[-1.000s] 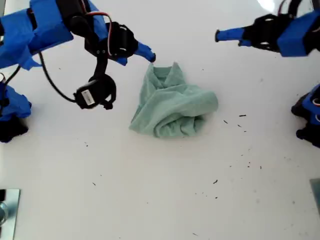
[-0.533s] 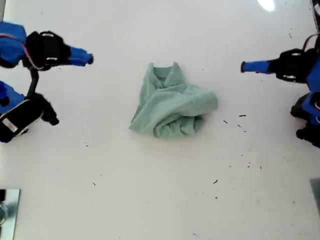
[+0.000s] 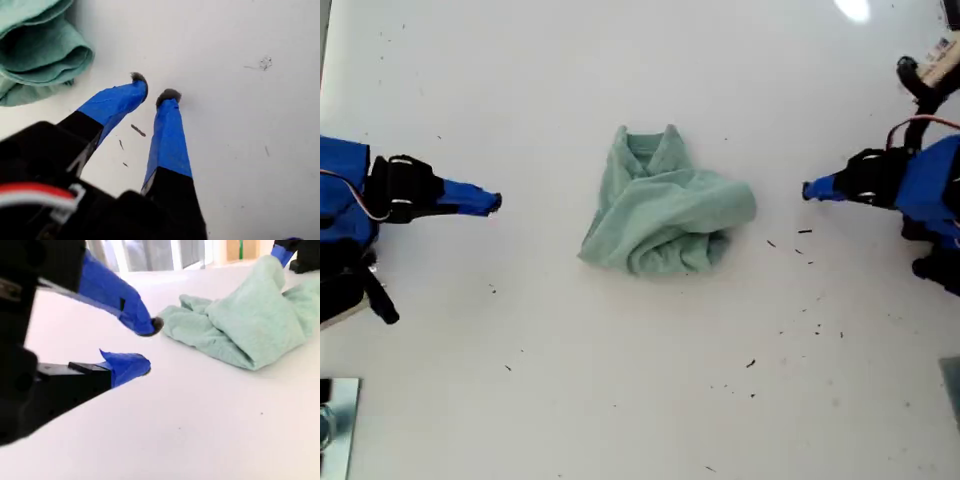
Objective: Fold t shirt
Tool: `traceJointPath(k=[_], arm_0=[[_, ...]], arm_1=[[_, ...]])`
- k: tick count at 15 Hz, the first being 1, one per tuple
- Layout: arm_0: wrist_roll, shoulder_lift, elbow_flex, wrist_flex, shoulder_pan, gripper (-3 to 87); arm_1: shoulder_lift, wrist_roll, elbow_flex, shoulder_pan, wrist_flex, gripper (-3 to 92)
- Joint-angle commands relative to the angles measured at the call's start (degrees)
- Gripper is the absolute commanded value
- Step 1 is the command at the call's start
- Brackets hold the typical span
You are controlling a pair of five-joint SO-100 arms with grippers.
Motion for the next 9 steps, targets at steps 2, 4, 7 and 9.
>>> traceJointPath(k=[2,4,7,9], arm_0=[[3.08,0.44,0.79,-0.26,0.97,11.3],[3.08,0.44,0.79,-0.26,0.97,11.3],[3.08,0.44,0.79,-0.26,0.97,11.3],[3.08,0.44,0.79,-0.26,0.97,11.3]], arm_1=[[0.35,-0.53,3.16,-0.62,-1.58,7.5],[0.35,-26.54,3.16,-0.35,-1.58,7.5],[0.35,-29.97,3.16,-0.70,-1.58,6.9],[0.35,-29.97,3.16,-0.70,-1.58,6.9]])
